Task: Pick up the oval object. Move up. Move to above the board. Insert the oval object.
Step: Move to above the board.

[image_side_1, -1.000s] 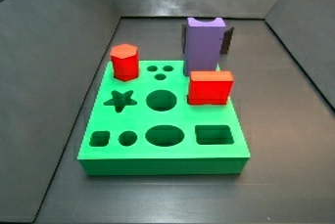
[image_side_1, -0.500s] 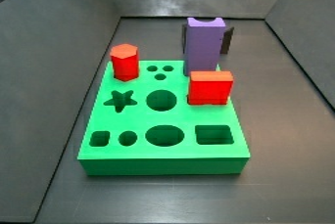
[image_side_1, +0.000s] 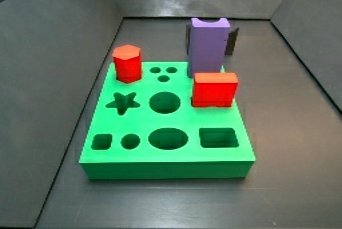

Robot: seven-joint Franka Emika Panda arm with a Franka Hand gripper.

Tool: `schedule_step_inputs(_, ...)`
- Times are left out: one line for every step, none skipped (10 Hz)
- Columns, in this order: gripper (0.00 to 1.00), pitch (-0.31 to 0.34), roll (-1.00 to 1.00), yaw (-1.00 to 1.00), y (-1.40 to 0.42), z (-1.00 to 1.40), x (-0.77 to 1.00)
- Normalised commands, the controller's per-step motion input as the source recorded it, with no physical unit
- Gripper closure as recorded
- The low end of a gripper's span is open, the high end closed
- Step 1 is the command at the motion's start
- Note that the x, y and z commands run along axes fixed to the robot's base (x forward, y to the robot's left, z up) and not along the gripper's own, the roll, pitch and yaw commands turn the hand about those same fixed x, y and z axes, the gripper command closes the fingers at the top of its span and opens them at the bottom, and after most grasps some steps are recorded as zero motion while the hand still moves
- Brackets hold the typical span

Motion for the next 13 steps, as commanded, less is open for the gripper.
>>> schedule_step_inputs(1.00,0.043,0.11,0.04,-0.01,0.01,-0.40)
schedule_step_inputs(1.00,0.043,0.11,0.04,-0.01,0.01,-0.40)
schedule_step_inputs(1.00,0.043,0.11,0.04,-0.01,0.01,-0.40)
schedule_step_inputs(1.00,0.043,0.11,0.04,-0.01,0.01,-0.40)
schedule_step_inputs(1.00,0.043,0.11,0.04,-0.01,0.01,-0.40)
schedule_step_inputs(1.00,0.043,0.11,0.04,-0.01,0.01,-0.40)
schedule_step_inputs(1.00,0.043,0.11,0.04,-0.01,0.01,-0.40)
schedule_step_inputs(1.00,0.043,0.11,0.04,-0.01,0.01,-0.40)
schedule_step_inputs(1.00,0.043,0.11,0.04,-0.01,0.01,-0.40)
schedule_step_inputs(1.00,0.043,0.11,0.04,-0.01,0.01,-0.40)
schedule_step_inputs(1.00,0.043,0.11,0.04,-0.01,0.01,-0.40)
schedule_step_inputs(1.00,0.472,-0.20,0.22,-1.00,0.21,0.44)
schedule_step_inputs(1.00,0.473,-0.19,0.21,-1.00,0.21,0.44)
